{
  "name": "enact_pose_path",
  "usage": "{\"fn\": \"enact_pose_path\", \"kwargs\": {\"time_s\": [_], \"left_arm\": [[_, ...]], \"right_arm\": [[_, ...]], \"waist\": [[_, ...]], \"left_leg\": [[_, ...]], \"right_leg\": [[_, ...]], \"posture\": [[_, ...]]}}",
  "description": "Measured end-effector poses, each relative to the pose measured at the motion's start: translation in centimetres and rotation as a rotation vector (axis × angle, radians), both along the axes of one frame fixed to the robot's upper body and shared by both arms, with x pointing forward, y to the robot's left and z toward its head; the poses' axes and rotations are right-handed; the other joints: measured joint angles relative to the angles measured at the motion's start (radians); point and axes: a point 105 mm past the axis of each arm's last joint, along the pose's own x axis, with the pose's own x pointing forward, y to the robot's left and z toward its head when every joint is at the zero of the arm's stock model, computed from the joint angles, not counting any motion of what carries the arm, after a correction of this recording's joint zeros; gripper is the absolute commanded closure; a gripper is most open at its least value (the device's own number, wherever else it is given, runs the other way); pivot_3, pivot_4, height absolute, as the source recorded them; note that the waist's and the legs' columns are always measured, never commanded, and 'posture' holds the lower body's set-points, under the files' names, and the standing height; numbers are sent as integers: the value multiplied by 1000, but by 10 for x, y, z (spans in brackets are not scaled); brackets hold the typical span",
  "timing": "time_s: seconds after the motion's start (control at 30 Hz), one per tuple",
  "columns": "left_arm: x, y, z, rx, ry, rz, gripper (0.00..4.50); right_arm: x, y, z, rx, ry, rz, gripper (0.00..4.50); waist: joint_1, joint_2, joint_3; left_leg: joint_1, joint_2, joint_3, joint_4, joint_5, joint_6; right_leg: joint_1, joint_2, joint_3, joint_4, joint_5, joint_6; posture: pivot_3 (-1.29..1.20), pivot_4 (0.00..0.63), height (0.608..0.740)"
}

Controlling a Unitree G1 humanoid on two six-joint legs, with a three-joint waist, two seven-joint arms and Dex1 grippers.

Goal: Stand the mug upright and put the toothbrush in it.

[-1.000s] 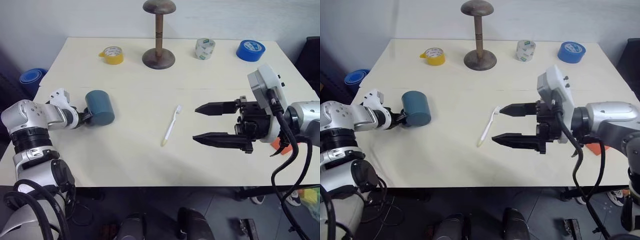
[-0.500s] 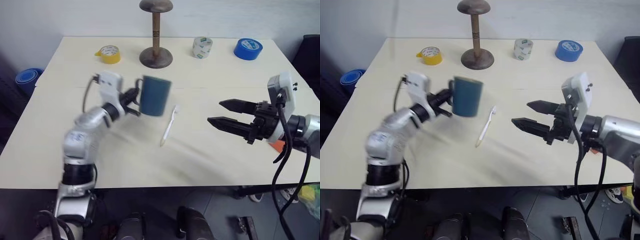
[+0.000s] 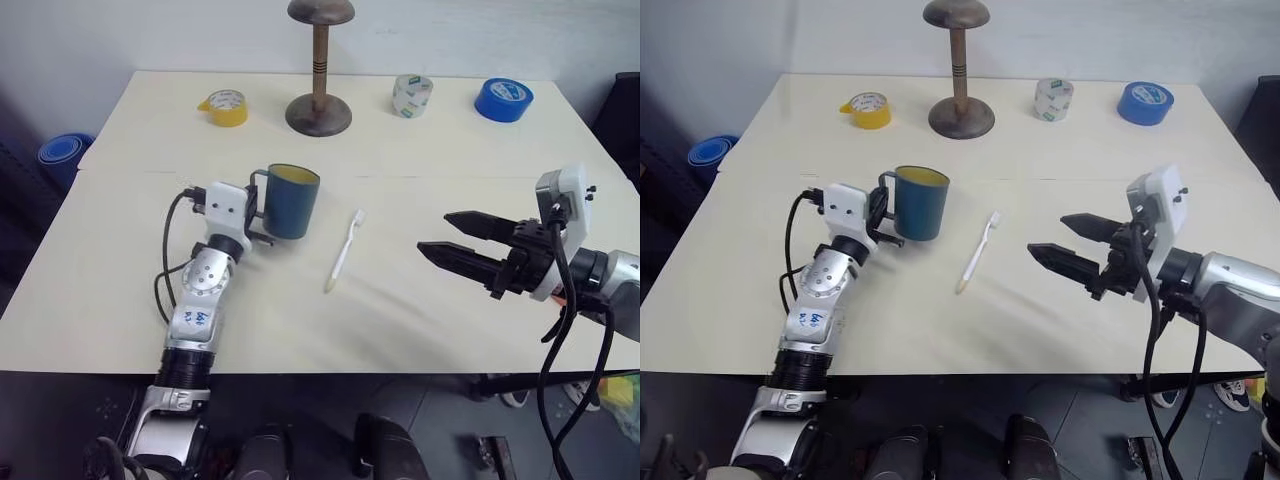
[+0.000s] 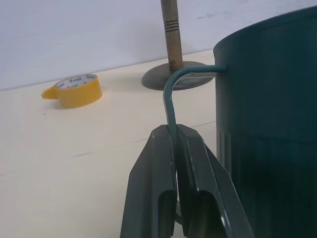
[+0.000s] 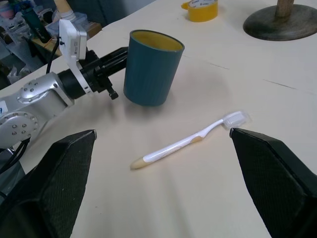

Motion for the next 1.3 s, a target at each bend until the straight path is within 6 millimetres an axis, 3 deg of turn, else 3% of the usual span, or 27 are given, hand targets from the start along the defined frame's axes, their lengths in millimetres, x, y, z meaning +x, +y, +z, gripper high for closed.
{"fn": "enact_pose_path", "kwargs": {"time_s": [0.1, 0.33, 0.63, 0.83, 0.9, 1.0, 1.1, 1.27, 1.3], "left_arm": [[2, -7, -13, -28, 34, -3, 4481], [-4, -18, -20, -32, 33, -47, 4481], [-14, -18, -38, 4, 65, -77, 1843], [-35, -1, -38, 48, 94, -87, 28], [-47, 13, -36, 71, 128, -91, 10], [-66, 32, -26, 99, 188, -143, 10], [-80, 50, 3, 102, 264, -257, 10], [-123, 38, 55, 251, 430, -704, 10], [-132, 34, 67, 289, 454, -777, 1]], "right_arm": [[0, 0, 0, 2, 0, 6, 0], [-4, 3, -4, -5, 18, 49, 0], [-4, 4, -6, -19, 19, 64, 0], [-2, 5, -13, -48, 28, 66, 0], [1, 7, -17, -63, 35, 65, 0], [7, 9, -29, -79, 67, 44, 0], [25, 12, -42, -49, 110, -29, 0], [65, 29, -62, -37, 173, -167, 0], [73, 35, -66, -37, 184, -188, 181]], "waist": [[-2, 0, 0], [-4, 0, 0], [-7, 0, 0], [-11, 0, 0], [-11, 0, 0], [-13, 0, 0], [-15, 1, 0], [-15, 4, 0], [-17, 4, 0]], "left_leg": [[0, 0, 0, 0, 0, 0], [0, 0, 0, 0, 0, 0], [0, 0, 0, 0, 0, 0], [1, 1, -1, 0, 0, 0], [1, 1, -1, 0, 0, 0], [1, 2, -1, 0, 0, 0], [1, 2, 0, 1, 0, -1], [1, 1, 0, 1, 0, -2], [0, 2, 0, 1, 0, -2]], "right_leg": [[0, 0, 0, 0, 0, 0], [0, 0, 0, 0, 0, 0], [0, 0, 0, 0, 0, 0], [0, 0, 0, 1, 0, 0], [0, 0, 0, 1, 0, 0], [0, 0, 0, 2, 0, -1], [0, 0, 1, 3, -1, -2], [-2, 0, 0, 5, -1, -3], [-3, 1, -1, 5, -1, -3]], "posture": [[0, 150, 740], [0, 150, 740], [0, 150, 740], [0, 150, 740], [0, 150, 740], [0, 150, 740], [0, 150, 740], [0, 150, 740], [0, 150, 740]]}}
